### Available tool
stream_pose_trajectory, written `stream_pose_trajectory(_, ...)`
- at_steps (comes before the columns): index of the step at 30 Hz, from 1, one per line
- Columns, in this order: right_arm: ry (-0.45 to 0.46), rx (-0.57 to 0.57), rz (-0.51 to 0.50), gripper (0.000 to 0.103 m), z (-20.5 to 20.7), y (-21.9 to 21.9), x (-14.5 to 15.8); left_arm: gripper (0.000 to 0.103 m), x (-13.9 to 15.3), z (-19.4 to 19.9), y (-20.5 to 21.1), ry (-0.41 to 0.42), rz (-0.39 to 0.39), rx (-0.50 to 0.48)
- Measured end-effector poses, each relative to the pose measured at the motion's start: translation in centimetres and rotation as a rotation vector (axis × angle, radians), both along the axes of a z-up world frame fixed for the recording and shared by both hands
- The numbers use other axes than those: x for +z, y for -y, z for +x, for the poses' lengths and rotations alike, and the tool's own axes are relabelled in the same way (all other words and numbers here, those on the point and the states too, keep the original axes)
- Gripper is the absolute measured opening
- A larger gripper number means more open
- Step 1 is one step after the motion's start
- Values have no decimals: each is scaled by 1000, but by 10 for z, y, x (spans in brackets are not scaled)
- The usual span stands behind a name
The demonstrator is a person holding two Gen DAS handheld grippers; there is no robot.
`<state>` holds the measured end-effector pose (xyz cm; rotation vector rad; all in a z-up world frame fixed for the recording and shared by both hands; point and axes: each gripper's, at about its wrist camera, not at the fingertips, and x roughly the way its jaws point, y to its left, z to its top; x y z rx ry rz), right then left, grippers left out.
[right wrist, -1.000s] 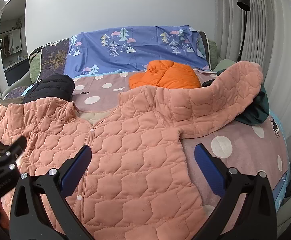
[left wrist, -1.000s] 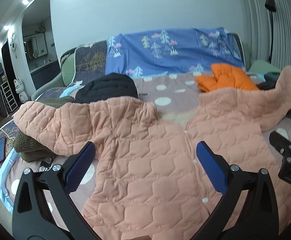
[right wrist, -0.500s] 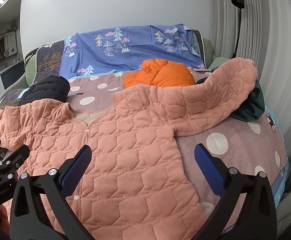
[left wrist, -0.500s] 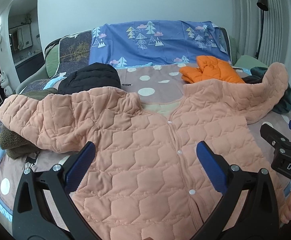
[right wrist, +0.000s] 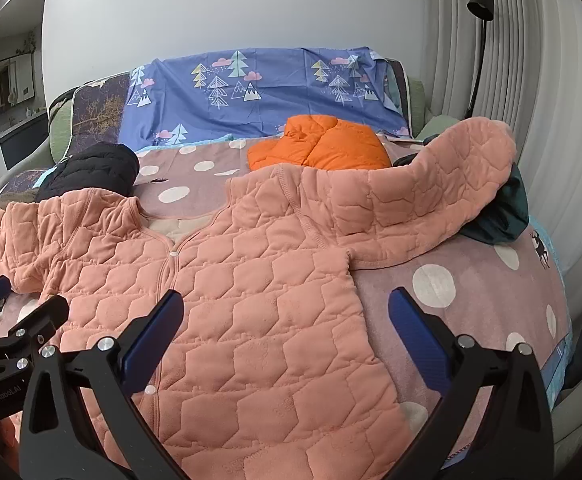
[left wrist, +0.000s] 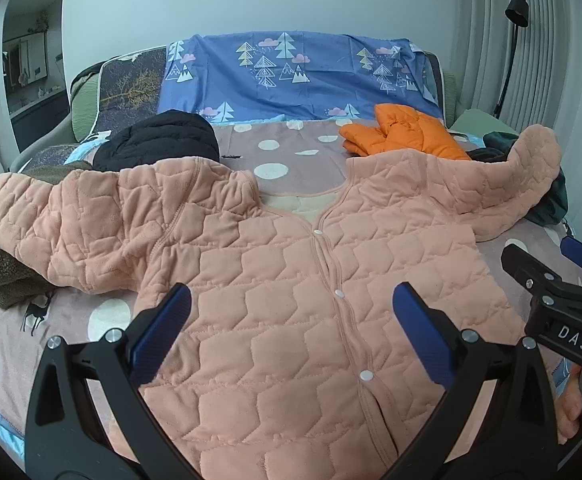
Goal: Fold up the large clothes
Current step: 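Position both grippers open over the pink quilted jacket's front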
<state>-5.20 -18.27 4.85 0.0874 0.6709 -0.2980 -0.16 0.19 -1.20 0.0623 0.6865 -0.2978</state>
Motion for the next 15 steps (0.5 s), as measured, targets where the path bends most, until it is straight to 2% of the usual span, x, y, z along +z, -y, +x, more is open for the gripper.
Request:
stream_pose_trajectory(10, -23, 20, -3, 80, 2, -5, -3, 100, -2, 0, -2, -5, -6, -6)
stream_pose_trajectory(15, -32, 29, -1, 70, 3, -7, -4, 92, -3, 2, -4, -15, -17, -18)
